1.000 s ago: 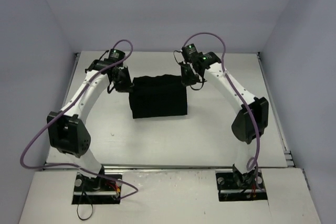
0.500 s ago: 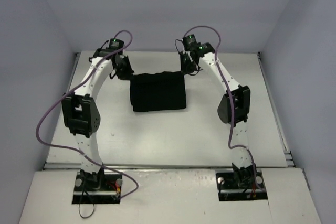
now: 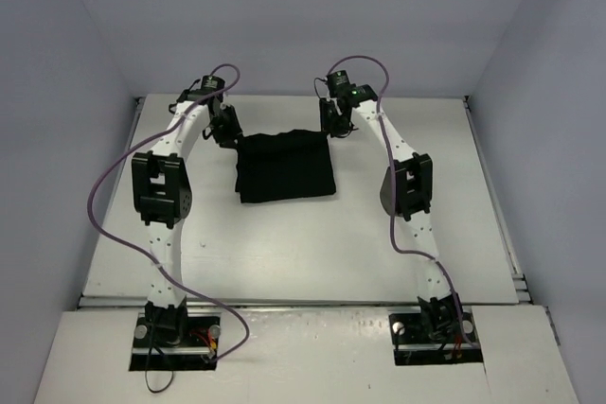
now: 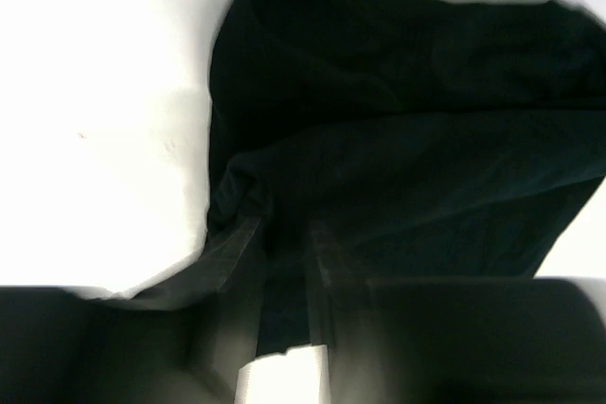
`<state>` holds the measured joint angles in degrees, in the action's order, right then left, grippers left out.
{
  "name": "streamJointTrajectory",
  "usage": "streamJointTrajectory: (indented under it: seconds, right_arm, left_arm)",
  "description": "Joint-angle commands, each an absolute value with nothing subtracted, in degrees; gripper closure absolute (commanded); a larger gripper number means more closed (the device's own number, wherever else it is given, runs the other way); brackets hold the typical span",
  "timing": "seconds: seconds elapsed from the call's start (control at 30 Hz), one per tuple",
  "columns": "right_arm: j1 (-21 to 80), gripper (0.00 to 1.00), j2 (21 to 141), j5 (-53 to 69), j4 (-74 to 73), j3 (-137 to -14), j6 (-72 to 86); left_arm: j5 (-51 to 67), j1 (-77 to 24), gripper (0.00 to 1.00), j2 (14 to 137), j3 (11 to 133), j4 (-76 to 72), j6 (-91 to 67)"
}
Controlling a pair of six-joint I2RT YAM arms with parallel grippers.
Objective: Fold and stack the t-shirts
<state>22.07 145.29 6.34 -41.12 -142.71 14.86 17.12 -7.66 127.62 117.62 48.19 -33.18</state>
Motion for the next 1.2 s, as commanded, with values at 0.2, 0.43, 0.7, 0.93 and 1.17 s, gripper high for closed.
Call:
streamJointTrajectory:
  seconds: [0.2, 0.43, 0.7, 0.93, 1.17]
  right_arm:
    - [18.19, 0.63, 132.97, 10.59, -33.66, -144.02, 14.49]
    - [18.19, 0.64, 129.79, 27.96, -31.05, -133.03, 12.45]
    - [17.58, 0.69, 138.31, 40.79, -29.49, -135.36, 11.63]
    - [16.24, 0.69, 147.07, 45.63, -22.58, -138.81, 12.22]
    - [12.18, 0.66, 150.05, 45.73, -14.92, -138.03, 16.23]
  left_arm:
    - [18.04, -5.19, 0.42, 118.37, 125.72, 41.37, -24.95]
    - [24.63, -10.03, 0.51, 113.81, 111.61, 34.63, -19.27]
    - [31.12, -11.24, 0.66, 119.98, 108.57, 27.29, -21.71]
    - [31.16, -9.24, 0.65, 130.25, 111.54, 19.73, -25.99]
    - [32.08, -6.22, 0.58, 134.80, 113.38, 12.60, -30.34]
